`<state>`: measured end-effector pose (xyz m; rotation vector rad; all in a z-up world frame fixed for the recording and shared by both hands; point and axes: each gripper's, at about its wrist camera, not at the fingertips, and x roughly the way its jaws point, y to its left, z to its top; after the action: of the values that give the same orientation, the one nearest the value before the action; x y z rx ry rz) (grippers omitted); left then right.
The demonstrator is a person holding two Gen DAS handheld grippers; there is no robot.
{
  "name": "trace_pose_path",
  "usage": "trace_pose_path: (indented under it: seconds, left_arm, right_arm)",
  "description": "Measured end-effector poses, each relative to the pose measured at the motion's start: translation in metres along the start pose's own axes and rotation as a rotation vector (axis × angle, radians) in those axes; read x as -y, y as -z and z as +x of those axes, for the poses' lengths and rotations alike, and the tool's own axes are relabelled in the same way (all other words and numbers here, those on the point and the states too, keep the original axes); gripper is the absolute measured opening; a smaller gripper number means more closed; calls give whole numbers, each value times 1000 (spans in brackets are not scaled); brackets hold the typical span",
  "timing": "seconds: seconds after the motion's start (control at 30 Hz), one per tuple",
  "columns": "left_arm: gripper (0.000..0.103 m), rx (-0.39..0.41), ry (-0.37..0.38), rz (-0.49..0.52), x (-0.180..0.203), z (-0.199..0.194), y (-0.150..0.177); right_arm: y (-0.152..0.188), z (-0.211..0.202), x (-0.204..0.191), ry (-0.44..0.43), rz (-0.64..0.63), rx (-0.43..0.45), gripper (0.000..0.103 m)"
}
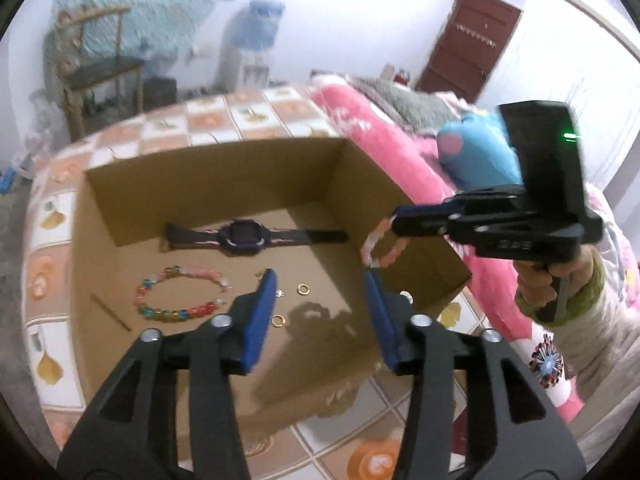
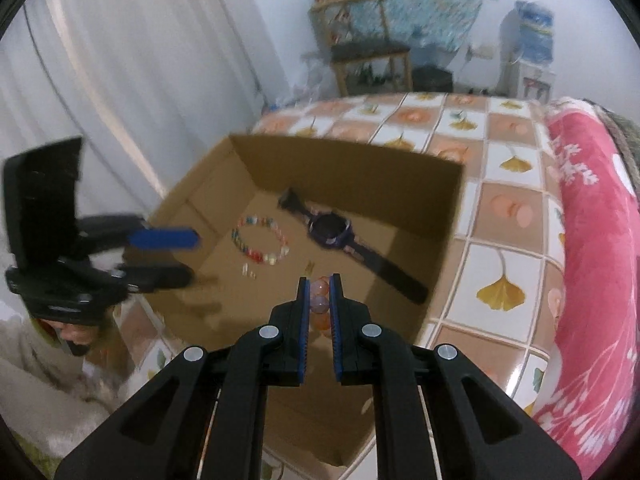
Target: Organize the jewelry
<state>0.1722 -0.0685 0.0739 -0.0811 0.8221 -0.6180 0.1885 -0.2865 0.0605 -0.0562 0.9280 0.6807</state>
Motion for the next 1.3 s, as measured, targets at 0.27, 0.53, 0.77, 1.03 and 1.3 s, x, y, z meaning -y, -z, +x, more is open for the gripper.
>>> trace_pose_path:
  seconds: [0.27,0.53,0.77,1.03,1.3]
  left_arm:
    - [61,106,-61,38,-1,-33,17]
    - [65,153,-77,12,-17,-56,34]
    - [82,214,-113,7,-17,-80,51]
    - [95,266,-255,-17,-5,-96,64]
    - [95,254,-409,-68,-5,-100,66]
  right_arm:
    - [-10,48,-23,161,-134,-285,11]
    - [-18,33,-20,341,-129,-260,20]
    - [-7,-35,-36,240,72,10,42]
    - [55,-65,-85,148,256,259,74]
    - [88,-45,-98,367,376,214,83]
